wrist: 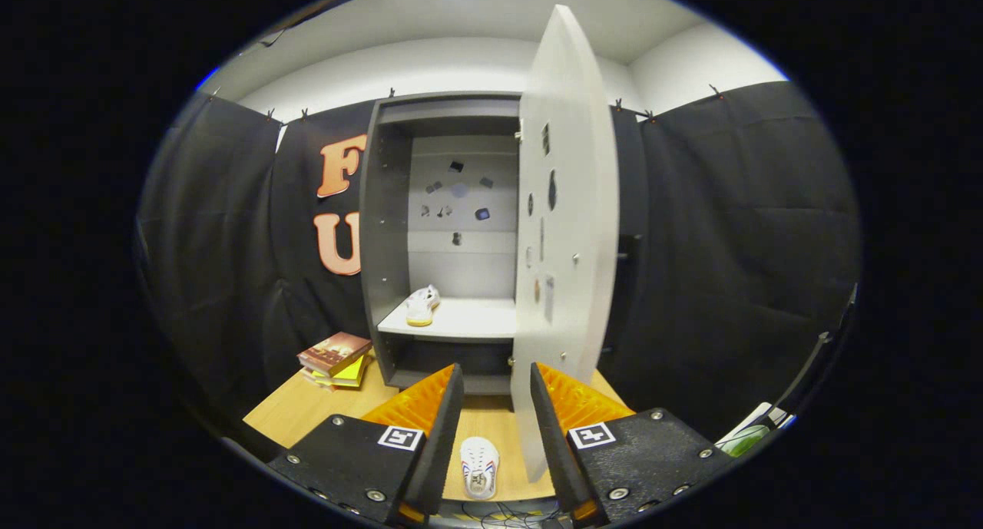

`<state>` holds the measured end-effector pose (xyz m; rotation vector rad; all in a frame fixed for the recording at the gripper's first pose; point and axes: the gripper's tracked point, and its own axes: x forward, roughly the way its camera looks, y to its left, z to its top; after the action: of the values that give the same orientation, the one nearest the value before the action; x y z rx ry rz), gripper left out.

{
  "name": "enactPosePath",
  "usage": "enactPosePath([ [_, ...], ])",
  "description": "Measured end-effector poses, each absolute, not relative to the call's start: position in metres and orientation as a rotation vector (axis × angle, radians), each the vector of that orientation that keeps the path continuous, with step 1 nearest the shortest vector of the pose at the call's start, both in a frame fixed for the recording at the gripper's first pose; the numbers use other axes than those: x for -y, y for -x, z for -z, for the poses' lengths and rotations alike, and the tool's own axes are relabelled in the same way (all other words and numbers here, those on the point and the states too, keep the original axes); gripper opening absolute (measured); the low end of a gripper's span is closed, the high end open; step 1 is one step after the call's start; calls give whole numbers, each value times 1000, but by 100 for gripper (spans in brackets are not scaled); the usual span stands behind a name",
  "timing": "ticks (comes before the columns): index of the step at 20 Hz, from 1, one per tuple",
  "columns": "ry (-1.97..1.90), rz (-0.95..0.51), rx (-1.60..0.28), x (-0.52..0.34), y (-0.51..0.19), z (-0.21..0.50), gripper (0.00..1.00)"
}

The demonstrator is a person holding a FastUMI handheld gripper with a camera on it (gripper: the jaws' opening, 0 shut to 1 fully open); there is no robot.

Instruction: Open the shoe cabinet door, grab the shoes and put them into the shoe cabinet, then close the shoe cabinet door.

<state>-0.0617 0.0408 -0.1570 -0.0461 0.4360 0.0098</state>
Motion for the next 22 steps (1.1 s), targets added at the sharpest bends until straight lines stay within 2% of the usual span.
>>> enactPosePath([
  [5, 107, -25, -622, -46, 73, 220, 65],
  [11, 67, -45, -848, -61, 77, 338, 67],
  [16, 111, -57, -1011, -55, 86, 416, 76],
  [22, 199, -98, -1129, -57, 87, 479, 78],
])
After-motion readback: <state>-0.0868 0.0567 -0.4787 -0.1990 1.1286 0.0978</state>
